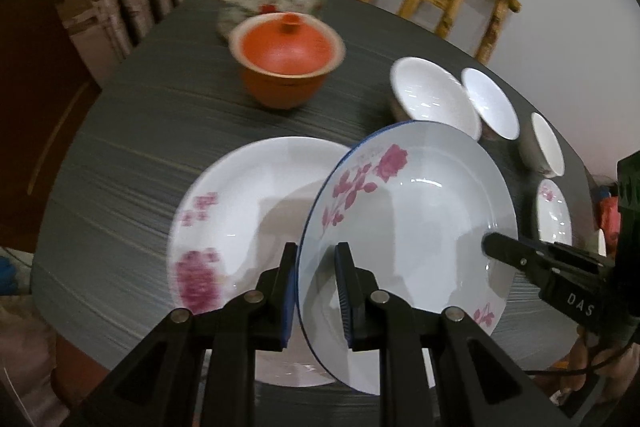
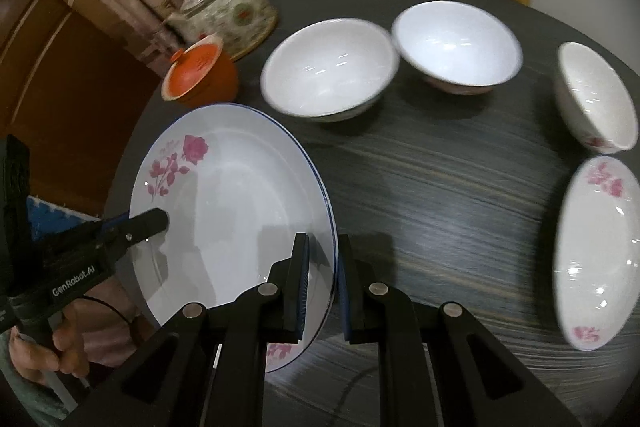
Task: Organize plates and bowls
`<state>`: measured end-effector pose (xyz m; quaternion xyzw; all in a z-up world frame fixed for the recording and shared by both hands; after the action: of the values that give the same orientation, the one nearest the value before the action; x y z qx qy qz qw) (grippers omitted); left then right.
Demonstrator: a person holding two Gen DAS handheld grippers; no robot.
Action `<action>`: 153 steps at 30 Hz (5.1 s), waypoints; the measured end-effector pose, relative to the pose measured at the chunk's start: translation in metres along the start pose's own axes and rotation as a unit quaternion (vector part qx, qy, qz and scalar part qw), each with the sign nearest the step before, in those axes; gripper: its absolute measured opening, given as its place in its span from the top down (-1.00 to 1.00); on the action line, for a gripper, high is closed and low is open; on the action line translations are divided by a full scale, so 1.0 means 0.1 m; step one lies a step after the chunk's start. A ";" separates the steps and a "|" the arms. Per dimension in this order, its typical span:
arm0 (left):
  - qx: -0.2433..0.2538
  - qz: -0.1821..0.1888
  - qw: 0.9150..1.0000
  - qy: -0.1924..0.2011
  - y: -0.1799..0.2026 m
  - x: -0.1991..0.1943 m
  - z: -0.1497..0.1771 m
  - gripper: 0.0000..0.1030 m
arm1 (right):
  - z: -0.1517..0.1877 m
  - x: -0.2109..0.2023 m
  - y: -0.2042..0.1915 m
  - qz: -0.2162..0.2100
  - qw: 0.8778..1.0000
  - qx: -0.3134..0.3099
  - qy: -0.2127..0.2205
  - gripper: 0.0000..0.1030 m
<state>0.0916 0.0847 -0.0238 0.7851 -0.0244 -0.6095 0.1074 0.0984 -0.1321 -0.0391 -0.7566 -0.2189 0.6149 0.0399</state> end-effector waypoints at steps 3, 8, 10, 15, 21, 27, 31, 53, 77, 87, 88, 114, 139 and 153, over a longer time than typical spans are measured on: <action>-0.007 -0.009 1.000 -0.002 -0.18 0.00 0.03 0.64 | -0.01 0.11 -0.17 -0.006 1.000 -0.007 -0.008 0.74; -0.019 -0.011 1.000 -0.009 -0.40 0.07 0.04 0.63 | -0.05 0.30 -0.33 -0.008 1.000 -0.003 -0.018 0.74; -0.022 -0.011 1.000 -0.011 -0.47 0.08 0.05 0.62 | -0.07 0.34 -0.37 -0.005 1.000 -0.003 -0.020 0.74; -0.026 -0.012 0.999 -0.013 -0.56 0.15 0.03 0.61 | -0.10 0.41 -0.44 -0.001 1.000 -0.004 -0.025 0.74; -0.031 -0.011 0.999 -0.021 -0.63 0.22 0.04 0.61 | -0.09 0.46 -0.49 0.008 1.000 -0.006 -0.027 0.74; -0.033 -0.013 0.999 -0.022 -0.65 0.27 0.05 0.60 | -0.09 0.52 -0.52 0.014 0.999 -0.006 -0.032 0.74; -0.032 -0.015 0.999 -0.021 -0.64 0.29 0.04 0.60 | -0.09 0.52 -0.54 0.020 0.999 -0.009 -0.031 0.74; -0.009 -0.041 0.999 -0.009 -0.57 0.32 0.03 0.58 | -0.06 0.64 -0.65 0.032 0.999 -0.022 -0.033 0.61; 0.048 -0.081 0.996 -0.007 -0.43 0.28 0.04 0.30 | -0.02 0.56 -0.66 0.030 0.999 -0.032 -0.027 0.53; 0.103 -0.158 0.982 -0.003 -0.25 0.33 0.09 0.22 | -0.01 0.54 -0.64 0.021 0.999 -0.029 -0.026 0.49; 0.107 -0.164 0.981 -0.002 -0.24 0.33 0.09 0.22 | -0.01 0.54 -0.64 0.020 0.999 -0.029 -0.025 0.48; 0.133 -0.097 0.985 0.050 0.65 -0.13 -0.01 0.20 | 0.18 -0.13 0.07 0.041 0.998 -0.047 -0.011 0.47; 0.139 0.069 0.987 -0.051 3.00 0.77 -0.17 0.20 | 0.34 -1.02 2.74 0.118 0.989 0.075 -0.039 0.46; 0.129 0.048 0.988 -0.065 3.18 1.12 -0.13 0.20 | 0.37 -0.72 3.25 0.085 0.990 0.094 -0.060 0.71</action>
<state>0.1624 -0.2431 -0.0645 0.7490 -0.1475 -0.6451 0.0329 0.1440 -0.4599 -0.0896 -0.7272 -0.0967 0.6781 0.0450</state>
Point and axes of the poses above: each gripper's, at about its wrist camera, not at the fingertips, and x roughly the way its jaws point, y to its right, z to its underside, the point moved 2 cm from there along x, roughly the way its jaws point, and after that the axes turned 6 degrees about -y, right-handed, at the moved point
